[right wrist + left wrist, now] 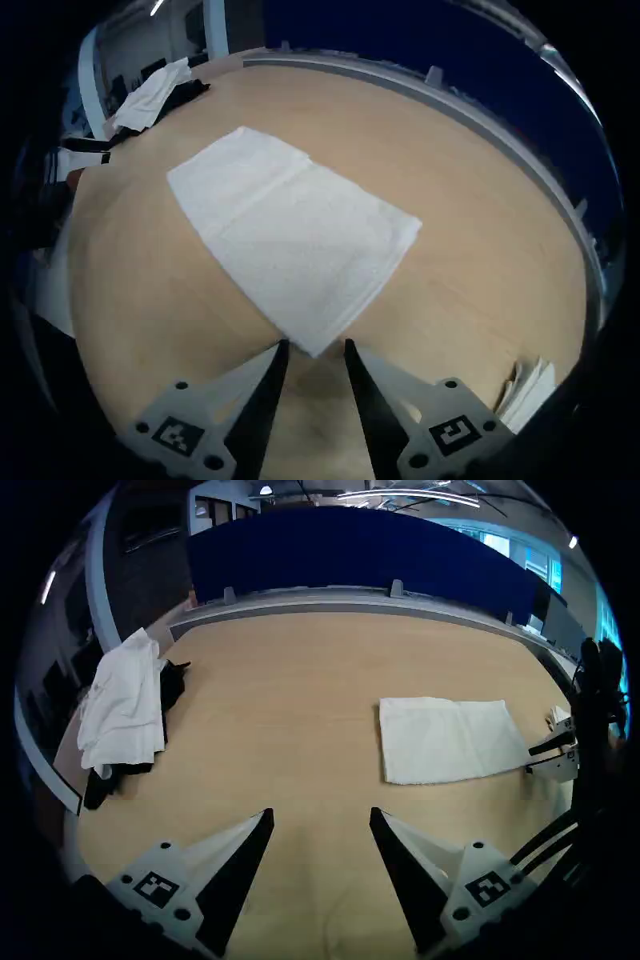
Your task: Fold towel
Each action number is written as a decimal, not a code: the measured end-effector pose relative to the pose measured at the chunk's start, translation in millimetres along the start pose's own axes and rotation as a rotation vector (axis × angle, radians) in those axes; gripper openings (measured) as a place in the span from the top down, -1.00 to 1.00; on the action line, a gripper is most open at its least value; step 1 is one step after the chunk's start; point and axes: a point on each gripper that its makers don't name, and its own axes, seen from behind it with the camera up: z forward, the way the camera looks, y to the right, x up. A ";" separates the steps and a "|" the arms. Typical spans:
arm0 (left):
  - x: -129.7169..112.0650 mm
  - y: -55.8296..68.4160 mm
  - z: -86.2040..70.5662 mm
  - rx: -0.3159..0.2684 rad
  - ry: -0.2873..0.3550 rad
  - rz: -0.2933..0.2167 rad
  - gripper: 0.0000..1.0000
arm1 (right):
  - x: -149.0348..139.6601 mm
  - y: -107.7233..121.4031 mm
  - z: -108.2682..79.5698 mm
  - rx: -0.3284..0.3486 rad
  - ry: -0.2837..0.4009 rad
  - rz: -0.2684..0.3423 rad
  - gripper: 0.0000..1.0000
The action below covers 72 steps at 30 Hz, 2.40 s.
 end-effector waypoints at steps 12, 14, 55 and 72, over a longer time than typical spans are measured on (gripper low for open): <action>0.3 -3.7 -3.9 -0.001 0.001 -0.003 -0.78 | 0.1 -2.2 1.7 0.012 0.004 -0.001 0.84; -0.1 -3.9 -3.8 -0.001 0.000 -0.001 -0.78 | 0.9 -3.7 0.7 0.015 0.006 -0.011 0.88; 12.4 -18.0 -25.5 -0.015 0.044 -0.081 -0.78 | 157.3 -24.6 -52.3 -0.053 0.154 -0.291 0.90; 41.4 -56.9 -71.3 0.013 0.134 -0.145 -0.78 | 200.4 -119.0 17.6 0.078 0.135 -0.416 0.90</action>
